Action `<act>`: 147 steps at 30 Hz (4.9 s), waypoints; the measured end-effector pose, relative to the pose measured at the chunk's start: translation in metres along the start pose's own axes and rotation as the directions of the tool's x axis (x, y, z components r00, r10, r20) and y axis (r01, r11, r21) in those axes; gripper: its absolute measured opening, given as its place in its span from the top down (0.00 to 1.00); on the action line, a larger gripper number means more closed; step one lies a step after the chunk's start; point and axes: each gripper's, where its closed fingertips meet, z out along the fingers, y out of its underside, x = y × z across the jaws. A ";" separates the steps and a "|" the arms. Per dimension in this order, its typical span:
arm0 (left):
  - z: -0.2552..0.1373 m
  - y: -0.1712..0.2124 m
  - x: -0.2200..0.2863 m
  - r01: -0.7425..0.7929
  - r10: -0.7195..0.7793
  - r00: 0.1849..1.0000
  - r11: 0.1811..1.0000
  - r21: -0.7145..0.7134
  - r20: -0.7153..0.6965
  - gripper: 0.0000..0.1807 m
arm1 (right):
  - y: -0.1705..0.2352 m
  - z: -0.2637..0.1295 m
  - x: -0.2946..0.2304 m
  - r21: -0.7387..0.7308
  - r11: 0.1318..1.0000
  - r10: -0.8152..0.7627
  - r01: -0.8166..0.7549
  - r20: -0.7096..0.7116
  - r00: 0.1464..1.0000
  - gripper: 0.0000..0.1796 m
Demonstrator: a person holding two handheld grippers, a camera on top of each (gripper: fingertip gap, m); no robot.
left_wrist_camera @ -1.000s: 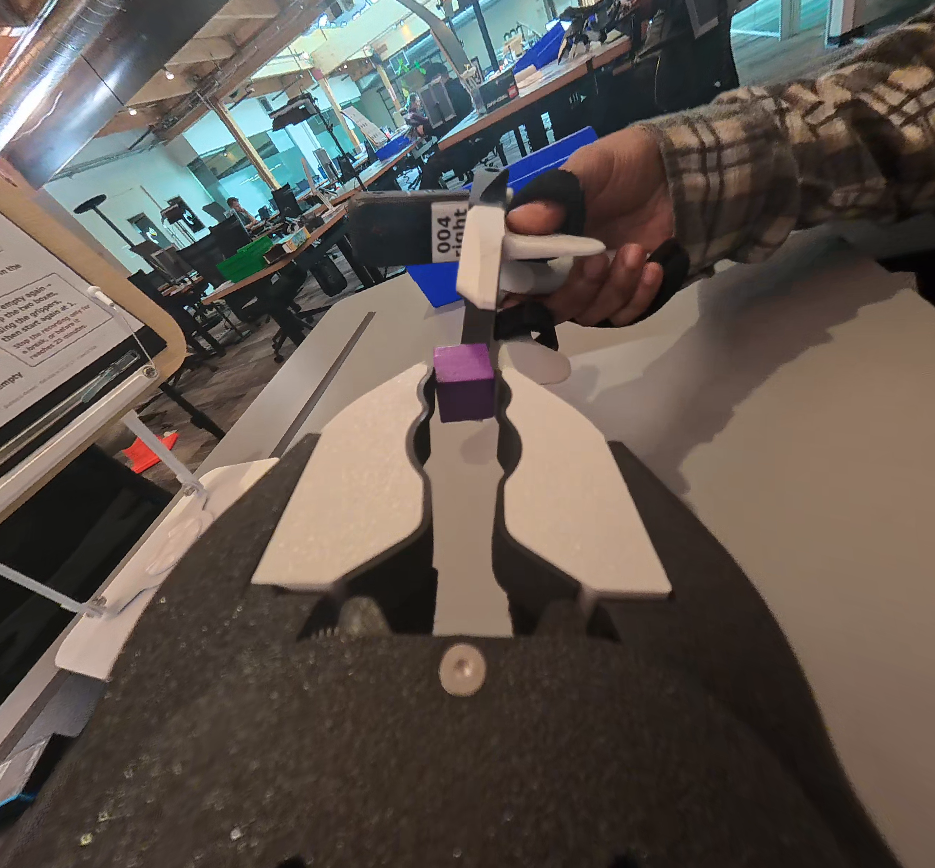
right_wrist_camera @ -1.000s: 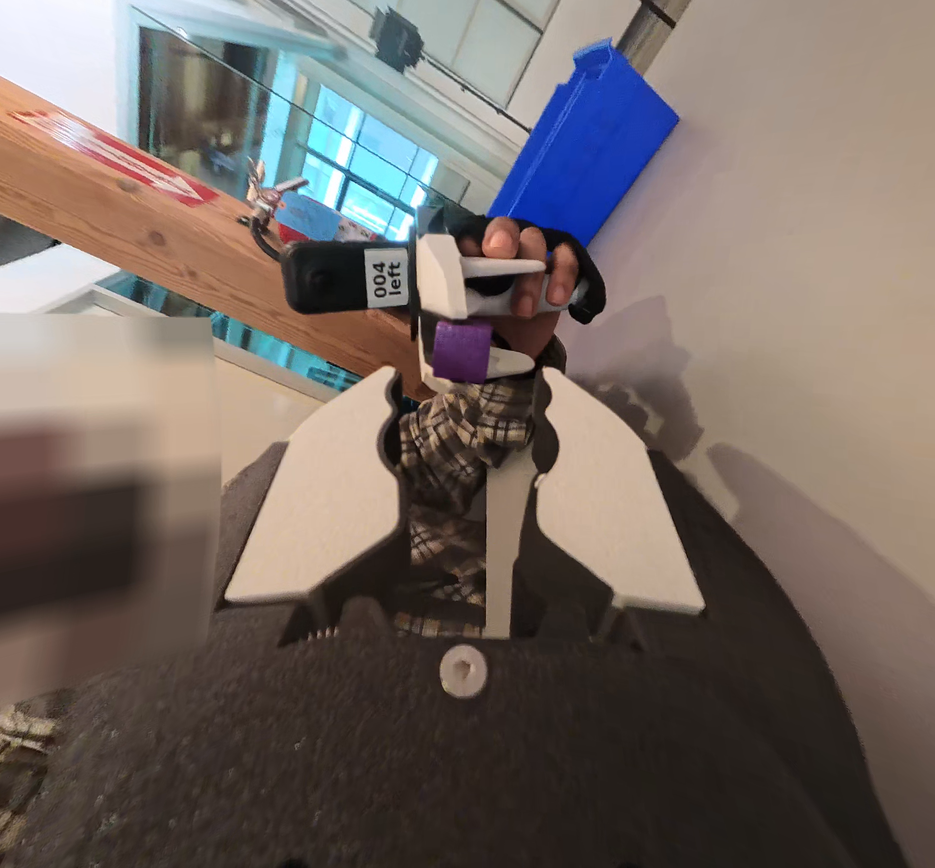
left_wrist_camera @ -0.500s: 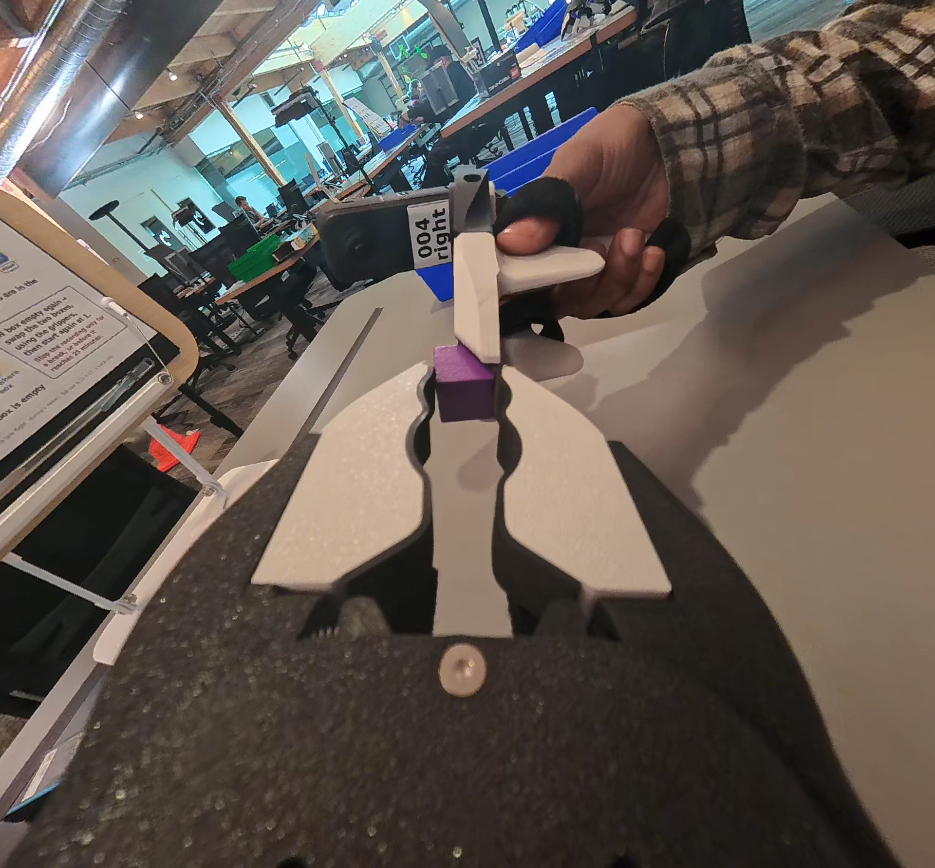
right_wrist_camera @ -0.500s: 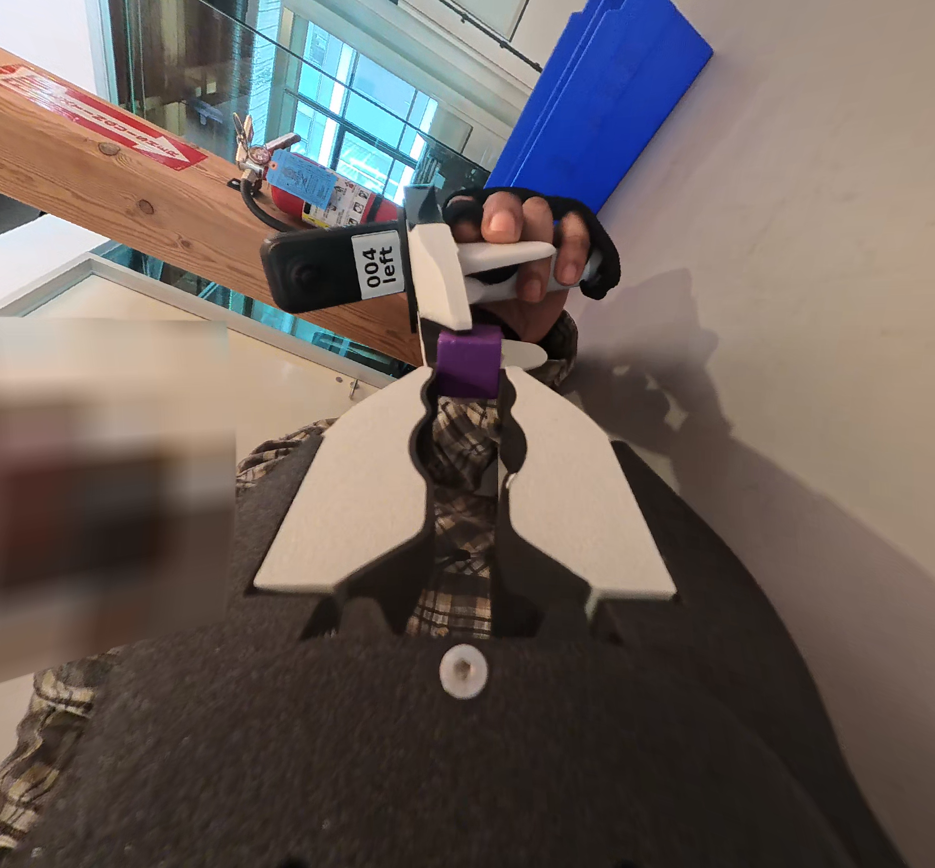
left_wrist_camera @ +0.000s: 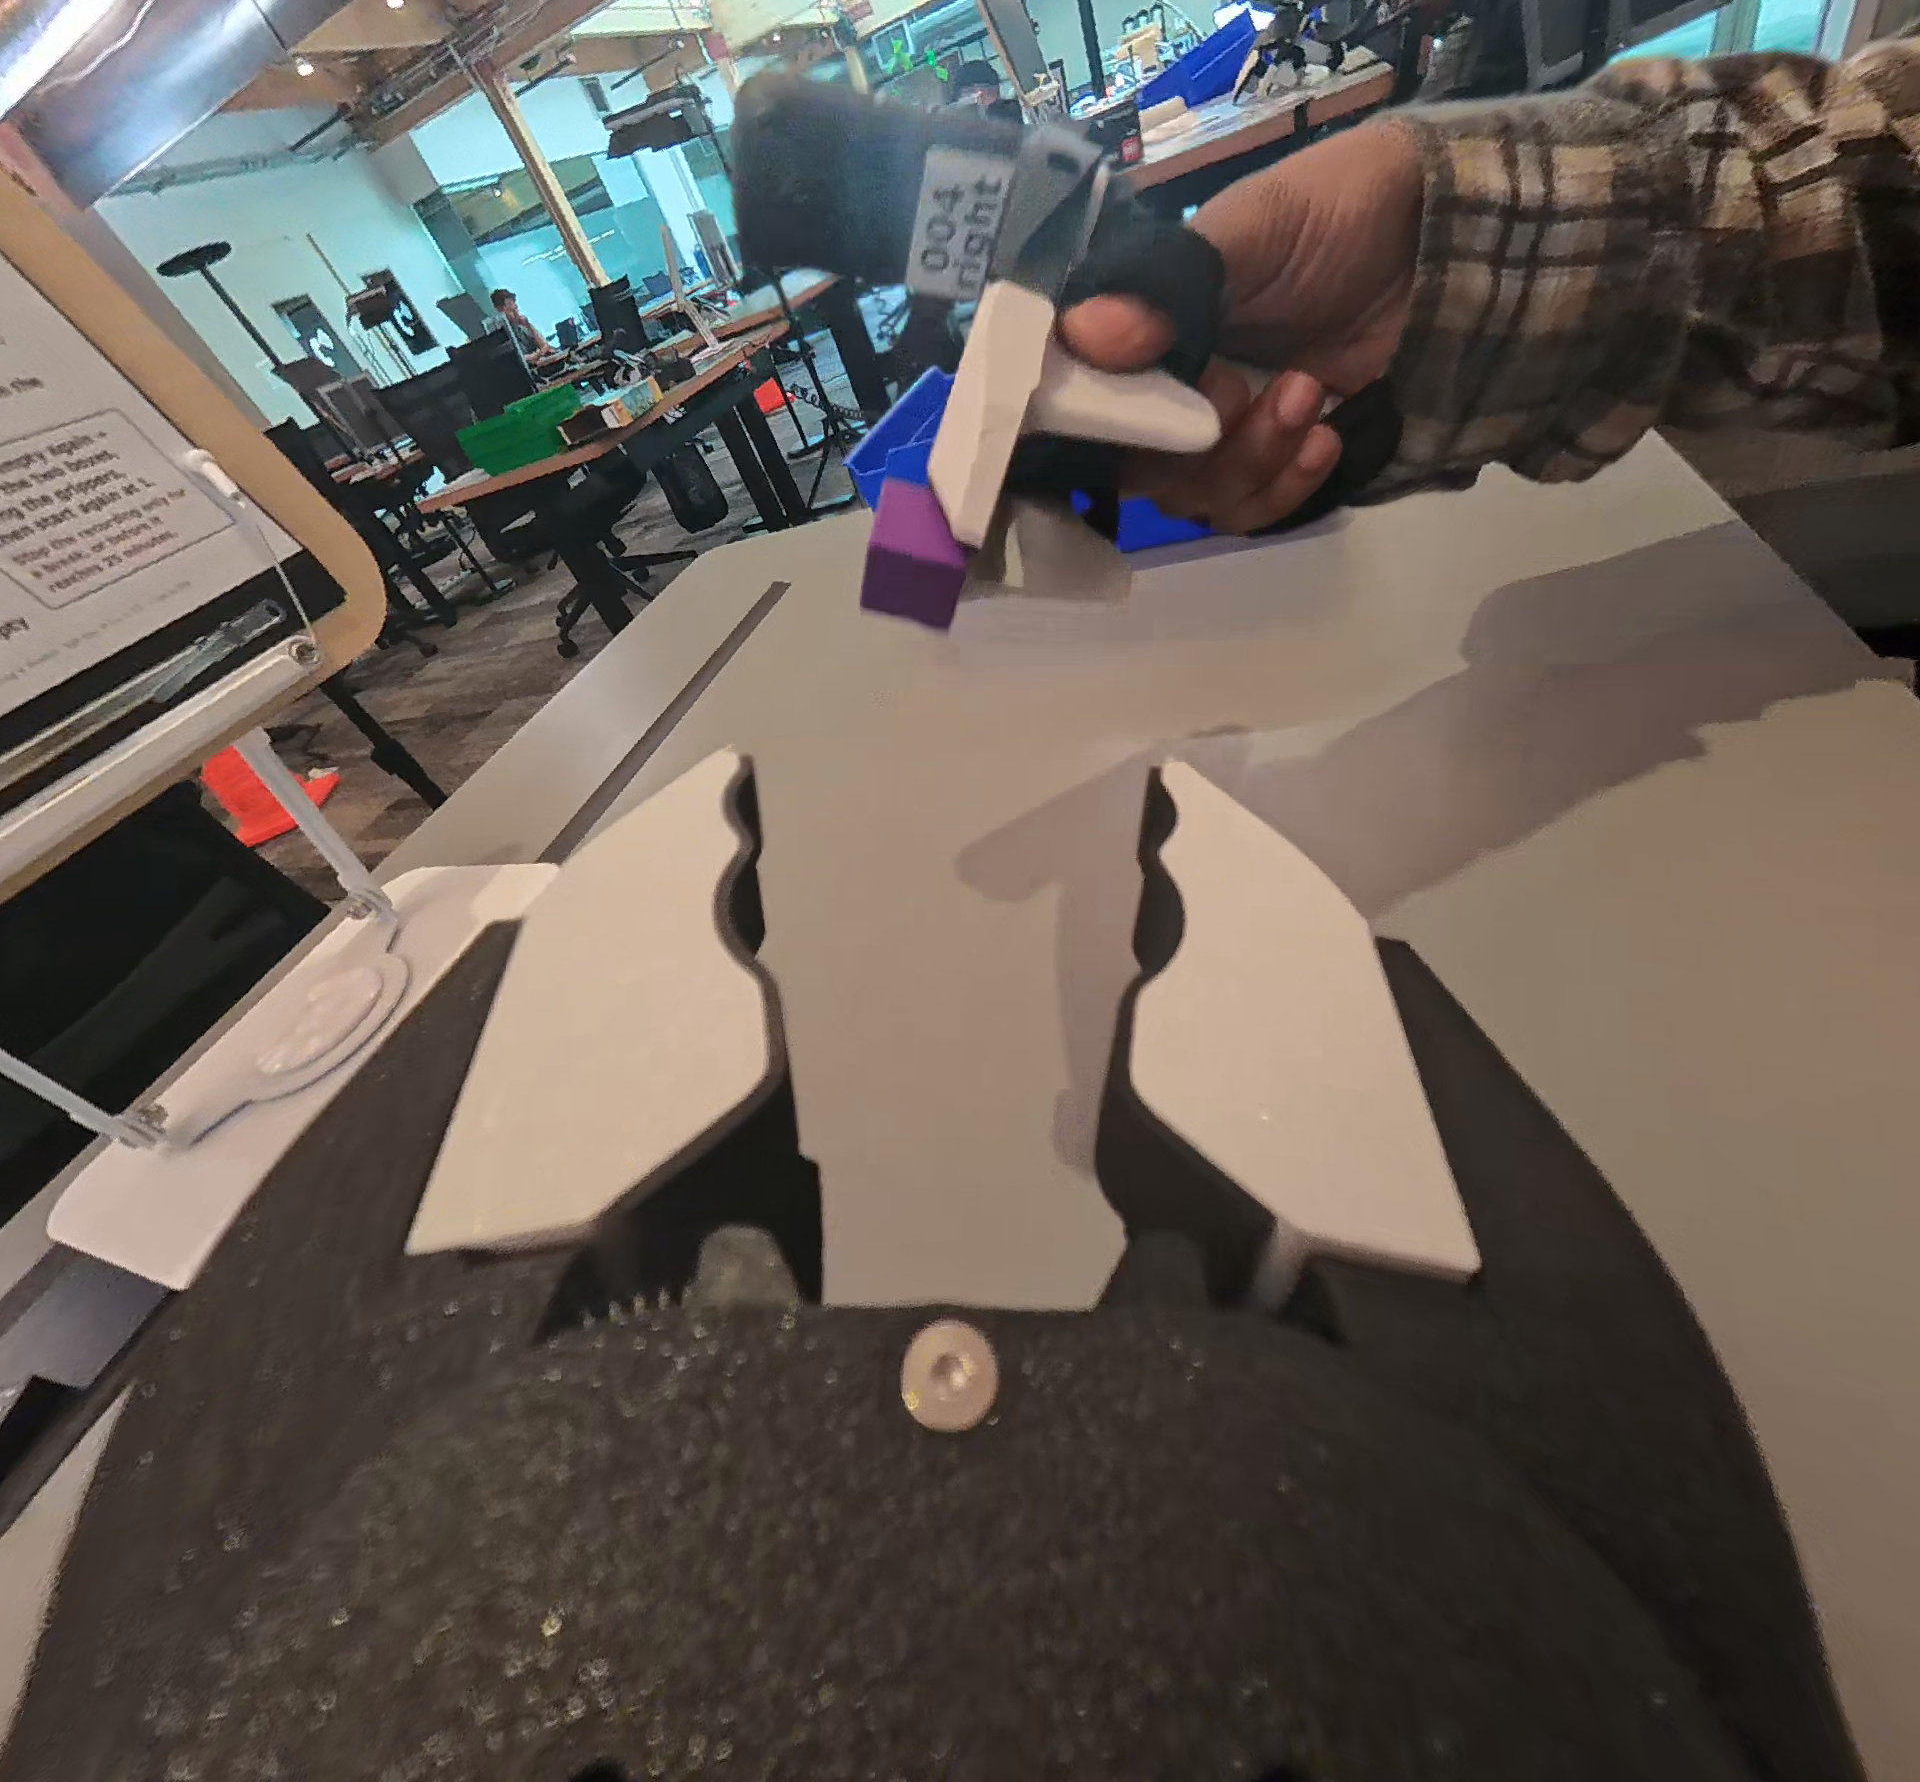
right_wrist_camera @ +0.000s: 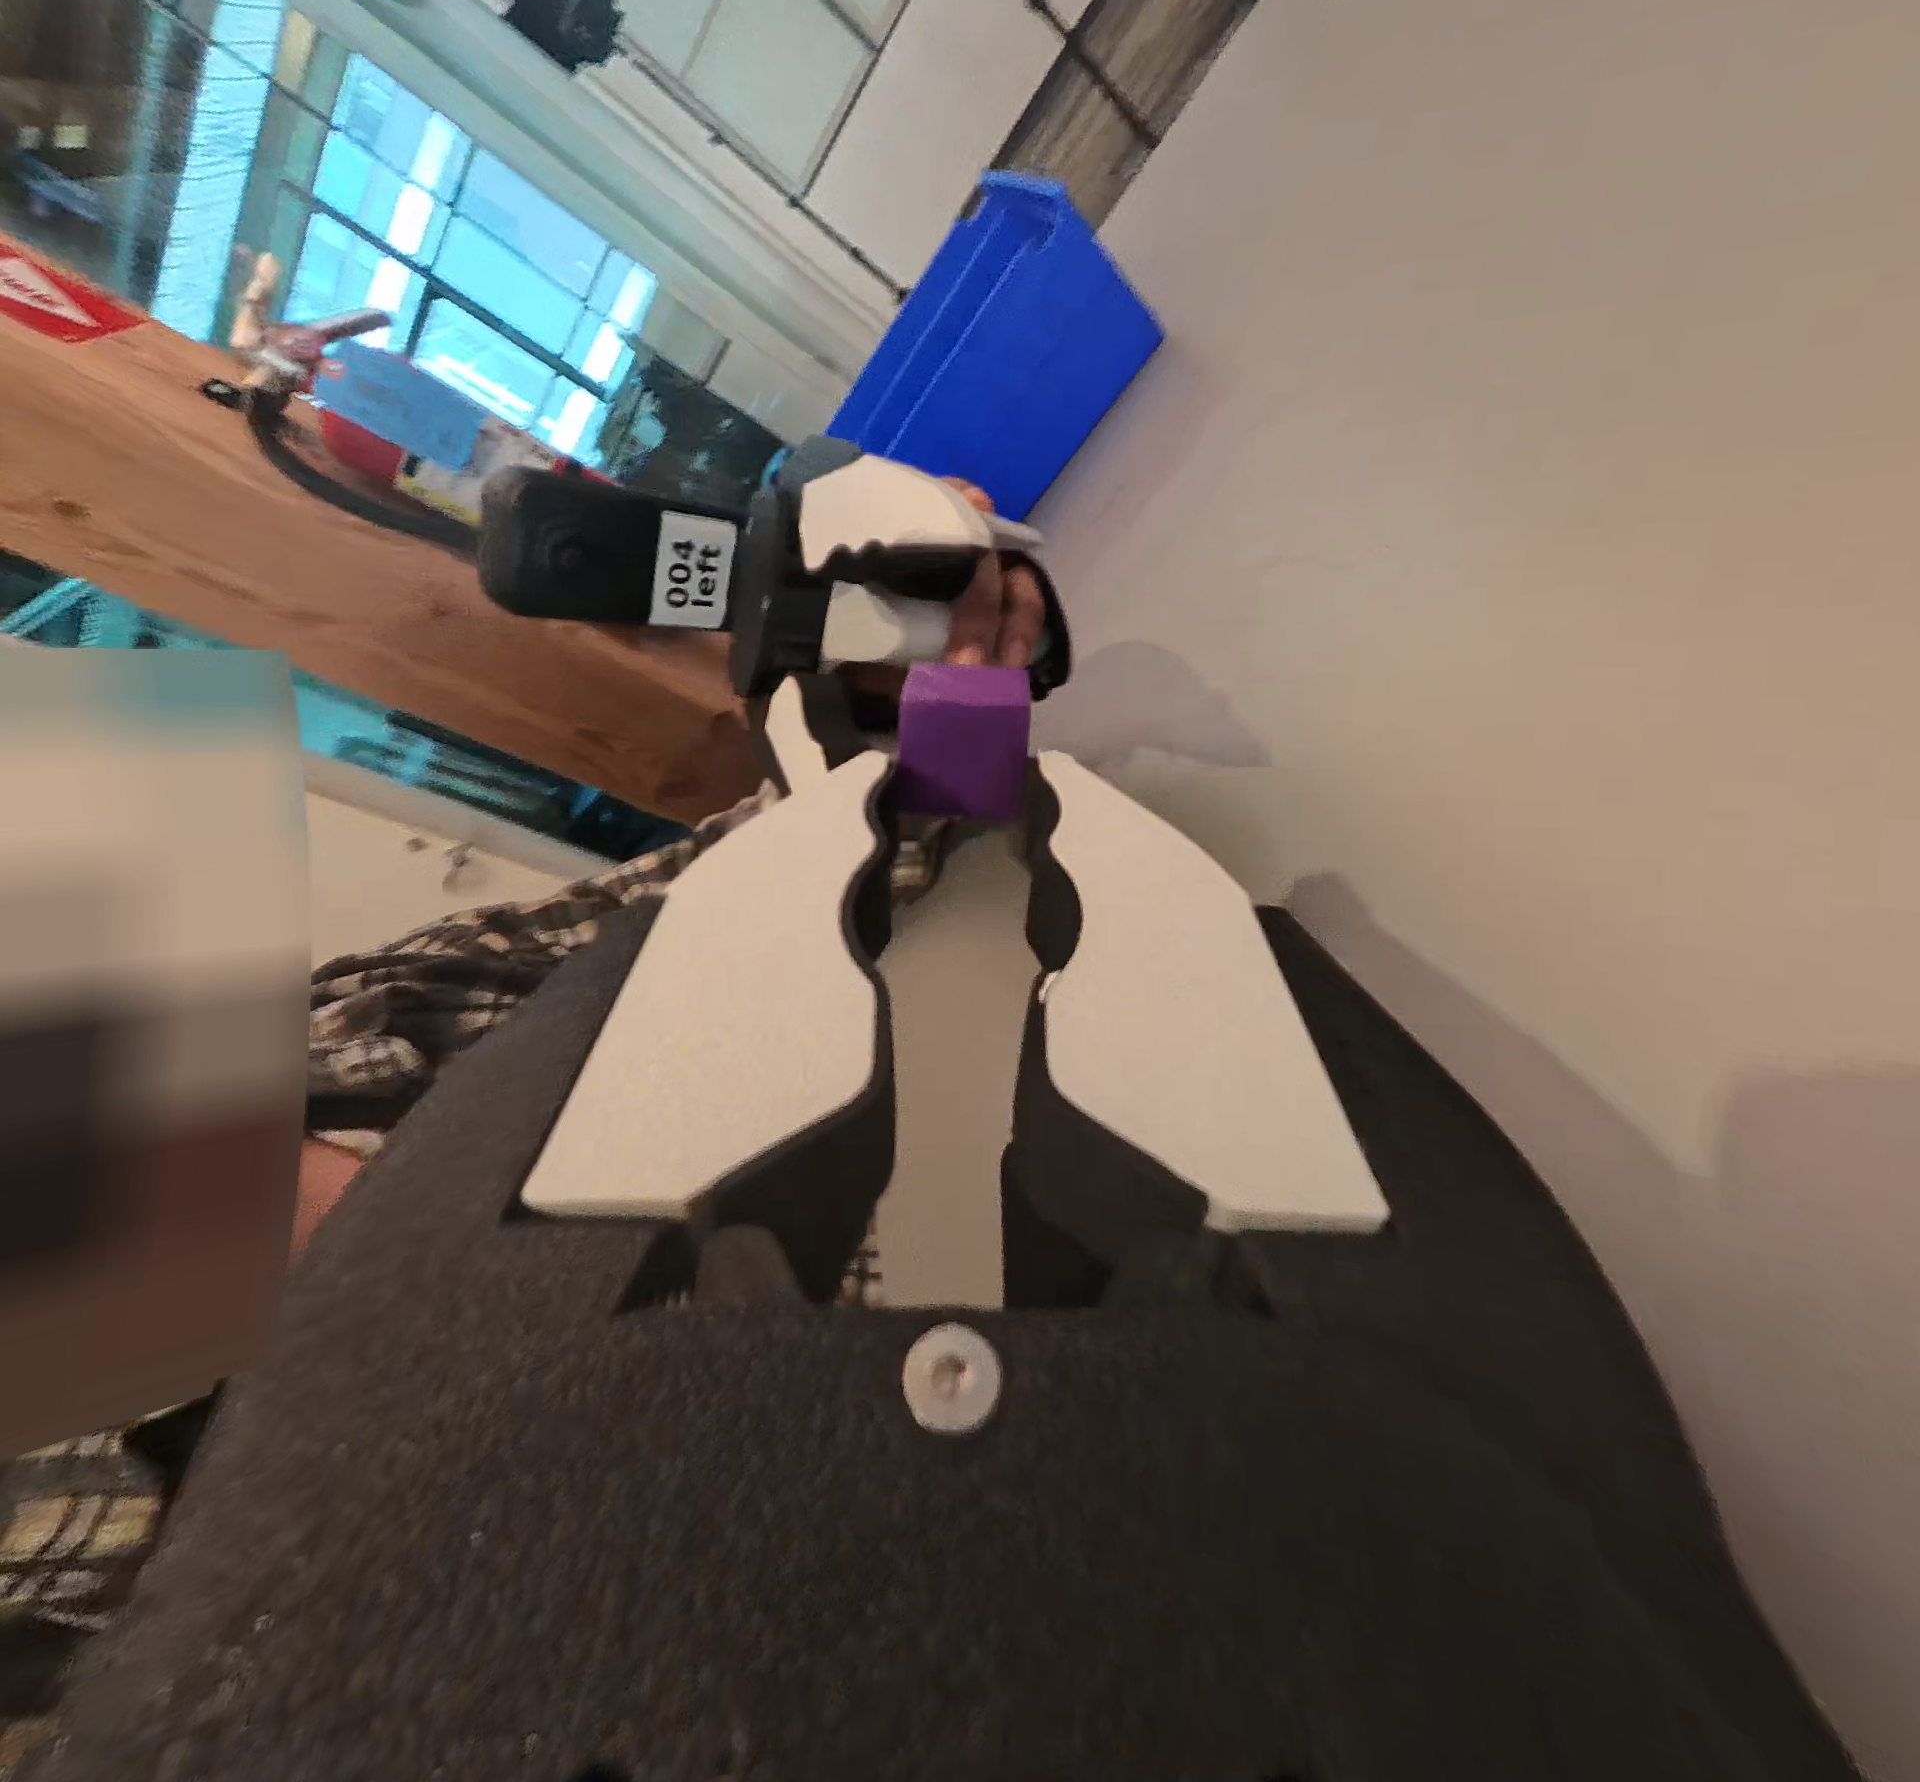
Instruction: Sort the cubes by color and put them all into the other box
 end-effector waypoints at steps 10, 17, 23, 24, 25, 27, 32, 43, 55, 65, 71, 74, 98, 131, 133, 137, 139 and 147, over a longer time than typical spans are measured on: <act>0.002 0.006 -0.001 0.032 -0.032 0.999 0.999 -0.010 0.036 0.59 | -0.033 -0.147 0.024 0.122 0.987 -0.045 0.099 -0.386 0.922 0.88; 0.004 0.010 0.007 0.054 -0.054 0.998 0.998 -0.013 0.036 0.59 | -0.037 -0.253 0.041 0.193 0.974 0.018 0.121 -0.594 0.804 0.88; 0.006 0.013 0.012 0.087 -0.086 0.996 0.996 -0.018 0.021 0.60 | -0.029 -0.323 0.056 0.261 0.960 0.106 0.104 -0.680 0.726 0.88; 0.006 0.013 0.012 0.093 -0.093 0.995 0.995 -0.019 0.019 0.61 | -0.027 -0.333 0.058 0.270 0.957 0.120 0.100 -0.689 0.714 0.88; 0.007 0.014 0.012 0.099 -0.099 0.995 0.995 -0.020 0.020 0.61 | -0.025 -0.340 0.061 0.281 0.955 0.134 0.095 -0.694 0.707 0.88; 0.007 0.015 0.012 0.108 -0.107 0.994 0.994 -0.024 0.020 0.61 | -0.020 -0.354 0.066 0.302 0.949 0.162 0.084 -0.701 0.695 0.88; 0.008 0.020 0.011 0.107 -0.106 0.994 0.994 -0.038 0.024 0.61 | -0.007 -0.377 0.080 0.333 0.941 0.213 0.055 -0.714 0.667 0.88; 0.011 0.028 0.011 0.056 -0.051 0.998 0.994 -0.096 0.048 0.63 | 0.011 -0.400 0.098 0.342 0.940 0.266 0.008 -0.744 0.613 0.88; 0.012 0.034 0.012 0.024 -0.016 0.998 0.991 -0.135 0.055 0.65 | 0.029 -0.420 0.114 0.287 0.957 0.268 -0.042 -0.819 0.507 0.88; 0.015 0.042 0.014 -0.025 0.035 0.998 0.983 -0.183 0.055 0.66 | 0.075 -0.442 0.144 0.136 0.962 0.208 -0.236 -0.926 0.314 0.87; 0.015 0.044 0.013 -0.028 0.040 0.998 0.981 -0.191 0.057 0.66 | 0.122 -0.450 0.155 0.085 0.887 0.205 -0.454 -0.953 0.224 0.88; 0.015 0.045 0.013 -0.032 0.044 0.997 0.980 -0.194 0.057 0.67 | 0.148 -0.450 0.161 0.045 0.824 0.183 -0.565 -0.964 0.191 0.88; 0.011 0.044 0.008 -0.014 0.030 0.996 0.982 -0.189 0.079 0.66 | -0.058 -0.260 0.035 -0.059 0.877 -0.285 0.477 -0.863 0.417 0.56; -0.213 -0.035 -0.104 0.148 0.069 0.785 0.944 -0.295 0.616 0.66 | -0.003 -0.062 0.083 0.091 0.679 -0.528 0.729 -0.629 0.570 0.58; -0.274 -0.039 -0.119 0.198 0.135 0.715 0.902 -0.384 0.686 0.67 | 0.000 -0.059 0.088 0.071 0.695 -0.530 0.715 -0.621 0.577 0.59; -0.374 -0.019 -0.132 0.351 0.221 0.645 0.764 -0.541 0.731 0.66 | 0.003 -0.055 0.089 0.084 0.714 -0.522 0.695 -0.597 0.609 0.60; -0.404 -0.002 -0.133 0.398 0.238 0.653 0.701 -0.592 0.719 0.66 | 0.002 -0.055 0.087 0.092 0.714 -0.522 0.694 -0.591 0.615 0.61; -0.423 0.101 -0.136 0.371 0.214 0.848 0.416 -0.831 0.485 0.69 | 0.006 -0.049 0.088 0.076 0.714 -0.537 0.696 -0.577 0.615 0.61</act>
